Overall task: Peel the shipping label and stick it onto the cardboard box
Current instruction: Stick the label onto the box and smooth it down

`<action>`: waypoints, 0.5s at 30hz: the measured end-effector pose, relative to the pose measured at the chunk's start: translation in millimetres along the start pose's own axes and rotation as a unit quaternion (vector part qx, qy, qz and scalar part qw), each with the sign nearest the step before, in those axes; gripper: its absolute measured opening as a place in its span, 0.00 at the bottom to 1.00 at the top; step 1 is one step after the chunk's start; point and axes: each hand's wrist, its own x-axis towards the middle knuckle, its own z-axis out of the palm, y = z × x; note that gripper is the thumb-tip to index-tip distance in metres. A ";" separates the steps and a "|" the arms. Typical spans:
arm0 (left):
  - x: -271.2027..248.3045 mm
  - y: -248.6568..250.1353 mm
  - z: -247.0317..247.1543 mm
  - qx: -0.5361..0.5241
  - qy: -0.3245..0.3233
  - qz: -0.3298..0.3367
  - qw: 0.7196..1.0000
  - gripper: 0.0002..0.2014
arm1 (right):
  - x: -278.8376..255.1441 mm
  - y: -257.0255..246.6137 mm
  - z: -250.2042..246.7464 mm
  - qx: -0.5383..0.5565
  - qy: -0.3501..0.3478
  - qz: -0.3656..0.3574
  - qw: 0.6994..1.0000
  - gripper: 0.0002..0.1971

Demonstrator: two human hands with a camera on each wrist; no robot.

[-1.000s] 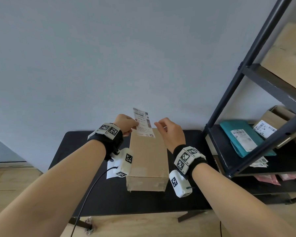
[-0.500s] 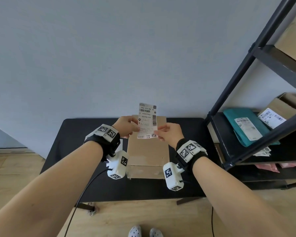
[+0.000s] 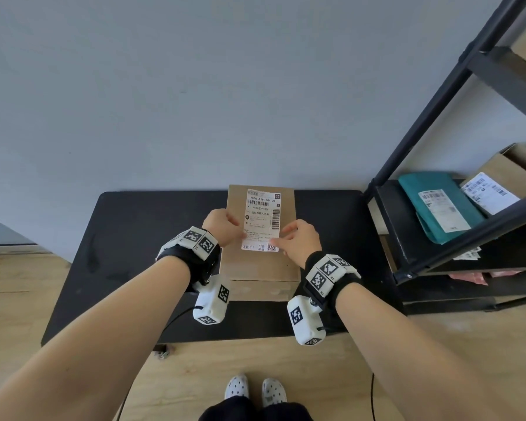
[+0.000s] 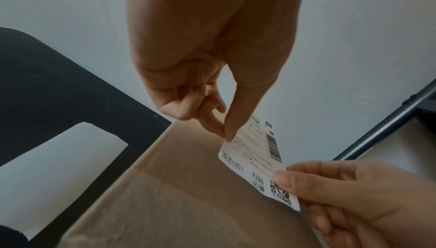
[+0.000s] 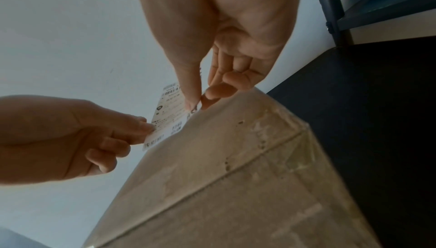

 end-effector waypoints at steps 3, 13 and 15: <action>-0.5 -2.2 2.5 0.011 0.002 -0.008 1.000 0.16 | -1.1 1.6 2.2 -0.022 -0.002 0.004 1.000 0.17; -2.4 -2.1 9.5 0.077 -0.005 -0.001 0.997 0.19 | -5.1 0.1 4.8 -0.064 0.008 0.001 0.998 0.18; -3.1 -1.3 10.7 0.087 0.000 0.002 0.996 0.21 | -5.5 -1.3 4.2 -0.072 0.007 0.001 0.997 0.18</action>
